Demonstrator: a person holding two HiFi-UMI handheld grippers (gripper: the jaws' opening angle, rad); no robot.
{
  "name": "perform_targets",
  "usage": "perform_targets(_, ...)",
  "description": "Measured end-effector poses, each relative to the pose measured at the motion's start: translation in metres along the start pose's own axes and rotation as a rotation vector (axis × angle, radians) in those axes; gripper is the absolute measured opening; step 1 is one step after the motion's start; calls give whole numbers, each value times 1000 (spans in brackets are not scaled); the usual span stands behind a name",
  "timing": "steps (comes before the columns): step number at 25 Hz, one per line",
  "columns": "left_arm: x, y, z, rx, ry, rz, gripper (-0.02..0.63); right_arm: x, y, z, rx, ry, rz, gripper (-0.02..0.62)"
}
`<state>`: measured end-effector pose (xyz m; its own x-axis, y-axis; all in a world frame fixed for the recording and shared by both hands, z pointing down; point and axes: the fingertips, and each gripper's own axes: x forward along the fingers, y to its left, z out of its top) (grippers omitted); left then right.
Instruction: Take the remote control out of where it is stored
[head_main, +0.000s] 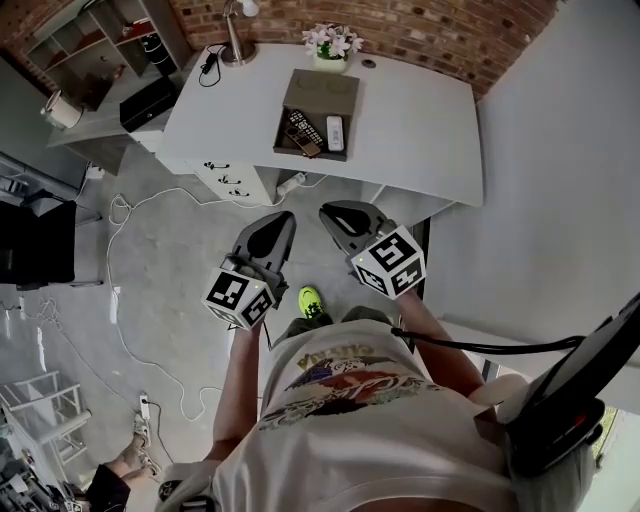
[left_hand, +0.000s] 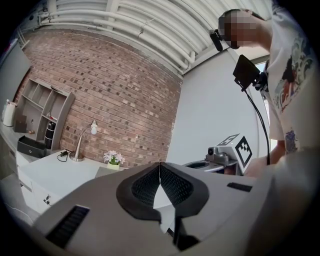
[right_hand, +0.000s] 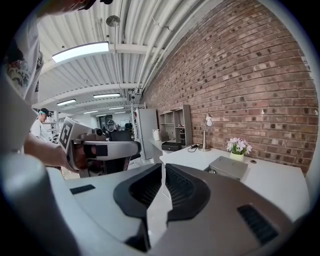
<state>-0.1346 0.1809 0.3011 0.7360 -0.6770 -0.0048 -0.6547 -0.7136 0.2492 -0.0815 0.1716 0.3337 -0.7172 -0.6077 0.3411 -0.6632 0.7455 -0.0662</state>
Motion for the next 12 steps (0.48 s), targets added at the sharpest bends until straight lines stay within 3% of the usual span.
perform_targets(12, 25, 38, -12, -44, 34, 18, 6, 32, -30, -7, 35, 58, -1, 9)
